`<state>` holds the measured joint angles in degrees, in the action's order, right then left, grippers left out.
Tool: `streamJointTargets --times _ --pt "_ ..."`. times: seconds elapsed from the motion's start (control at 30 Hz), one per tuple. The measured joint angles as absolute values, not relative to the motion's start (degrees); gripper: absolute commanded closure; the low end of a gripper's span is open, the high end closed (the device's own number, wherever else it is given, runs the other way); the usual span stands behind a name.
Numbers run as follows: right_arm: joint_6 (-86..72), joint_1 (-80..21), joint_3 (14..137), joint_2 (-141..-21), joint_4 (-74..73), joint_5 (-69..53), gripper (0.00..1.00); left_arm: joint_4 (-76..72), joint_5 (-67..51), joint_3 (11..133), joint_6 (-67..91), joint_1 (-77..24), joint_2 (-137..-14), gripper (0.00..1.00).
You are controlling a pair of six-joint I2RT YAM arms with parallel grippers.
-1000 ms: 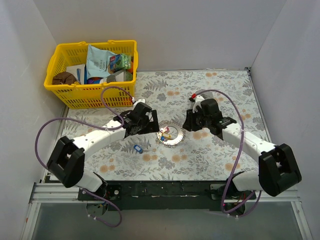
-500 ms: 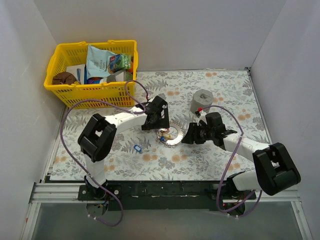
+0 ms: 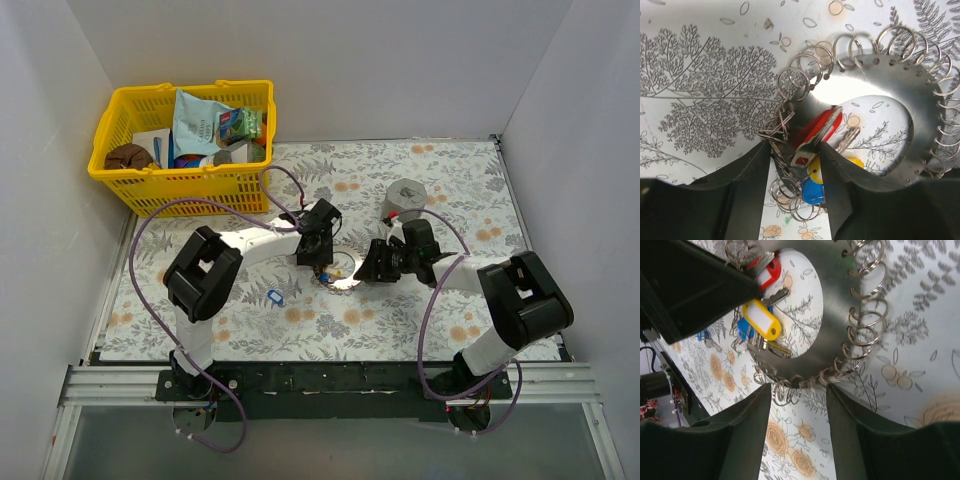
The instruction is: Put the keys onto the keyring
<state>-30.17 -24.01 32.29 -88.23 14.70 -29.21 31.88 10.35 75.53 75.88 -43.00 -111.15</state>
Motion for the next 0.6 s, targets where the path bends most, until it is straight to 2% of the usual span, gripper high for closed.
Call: streamJointTargets --times 0.17,0.23,0.3,0.33,0.43,0.6 --pt "-29.8 -23.92 36.16 -92.16 15.33 -29.52 0.45 30.35 9.45 70.96 76.86 -43.05 -107.87 0.55" --pt "-29.34 -23.79 37.82 -93.32 14.96 -29.47 0.45 30.37 8.64 69.1 77.36 -43.35 -106.34 0.49" --pt "-28.51 -23.75 39.62 -94.0 14.26 -29.21 0.45 30.46 7.94 67.48 77.89 -44.01 -104.92 0.38" --pt "-28.12 -23.75 40.51 -94.04 13.76 -28.93 0.45 30.48 7.44 66.81 78.04 -44.36 -104.2 0.29" --pt "-26.59 -23.75 42.28 -93.69 12.84 -27.7 0.44 31.64 7.16 65.45 78.56 -45.19 -102.15 0.19" --pt "-23.7 -23.75 42.48 -90.21 8.78 -24.62 0.46 33.89 8.91 65.36 78.76 -45.45 -98.52 0.17"
